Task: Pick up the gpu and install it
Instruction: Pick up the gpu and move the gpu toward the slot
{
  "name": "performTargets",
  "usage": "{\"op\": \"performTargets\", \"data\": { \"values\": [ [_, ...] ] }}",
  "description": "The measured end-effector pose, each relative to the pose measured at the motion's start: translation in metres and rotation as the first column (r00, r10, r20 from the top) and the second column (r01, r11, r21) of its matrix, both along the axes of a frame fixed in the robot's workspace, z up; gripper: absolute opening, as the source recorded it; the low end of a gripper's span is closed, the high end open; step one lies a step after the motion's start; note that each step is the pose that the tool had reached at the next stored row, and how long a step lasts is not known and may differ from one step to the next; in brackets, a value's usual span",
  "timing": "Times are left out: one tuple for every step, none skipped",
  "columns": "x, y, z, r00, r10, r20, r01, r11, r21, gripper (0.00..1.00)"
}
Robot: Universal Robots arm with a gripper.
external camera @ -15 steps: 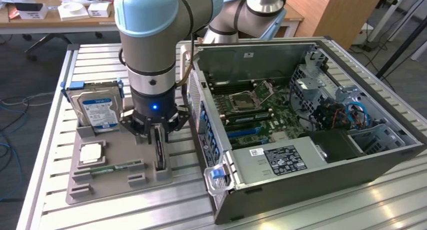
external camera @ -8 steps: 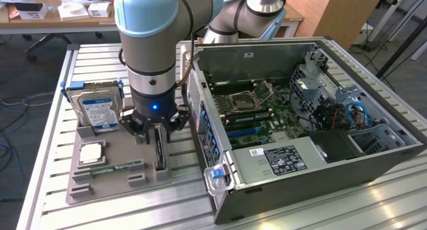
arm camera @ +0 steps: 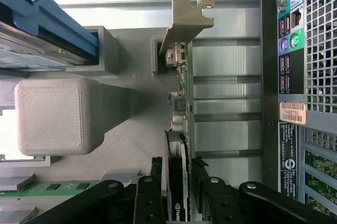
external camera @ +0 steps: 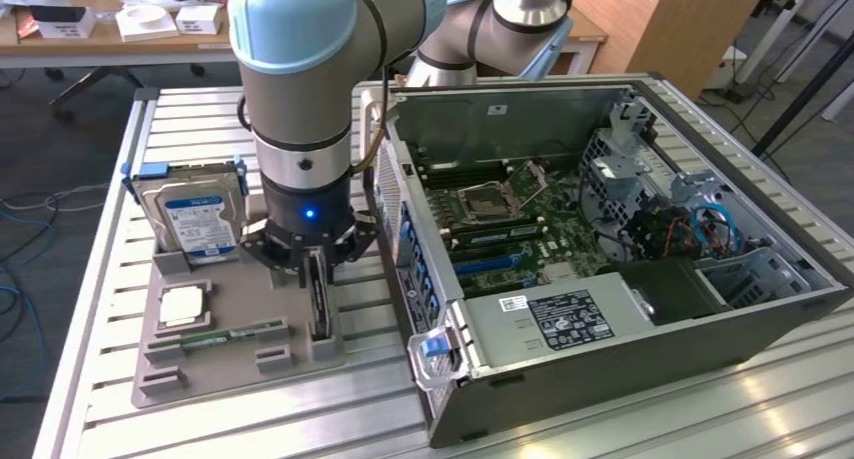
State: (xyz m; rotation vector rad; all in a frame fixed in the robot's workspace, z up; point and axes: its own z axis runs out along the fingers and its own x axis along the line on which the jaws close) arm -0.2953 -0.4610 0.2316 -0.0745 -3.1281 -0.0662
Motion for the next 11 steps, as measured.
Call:
{"op": "performTargets", "data": {
  "values": [
    [0.0000, 0.0000, 0.0000, 1.0000, 0.000, 0.0000, 0.000, 1.0000, 0.0000, 0.36],
    [0.0000, 0.0000, 0.0000, 1.0000, 0.000, 0.0000, 0.000, 1.0000, 0.0000, 0.36],
    [0.0000, 0.0000, 0.0000, 1.0000, 0.000, 0.0000, 0.000, 1.0000, 0.0001, 0.36],
    [0.0000, 0.0000, 0.0000, 1.0000, 0.000, 0.0001, 0.000, 1.0000, 0.0001, 0.36],
    [0.0000, 0.0000, 0.0000, 1.0000, 0.000, 0.0000, 0.000, 1.0000, 0.0000, 0.36],
    [0.0000, 0.0000, 0.0000, 1.0000, 0.000, 0.0000, 0.000, 1.0000, 0.0000, 0.36],
    [0.0000, 0.0000, 0.0000, 1.0000, 0.000, 0.0000, 0.000, 1.0000, 0.0000, 0.36],
    [0.0000, 0.0000, 0.0000, 1.0000, 0.000, 0.0000, 0.000, 1.0000, 0.0001, 0.36],
    [0.0000, 0.0000, 0.0000, 1.0000, 0.000, 0.0000, 0.000, 1.0000, 0.0000, 0.36],
    [0.0002, 0.0000, 0.0000, 1.0000, 0.000, 0.0000, 0.000, 1.0000, 0.0001, 0.36],
    [0.0004, 0.0000, -0.0001, 1.0000, 0.000, 0.0000, 0.000, 1.0000, 0.0001, 0.36]
  ]
}}
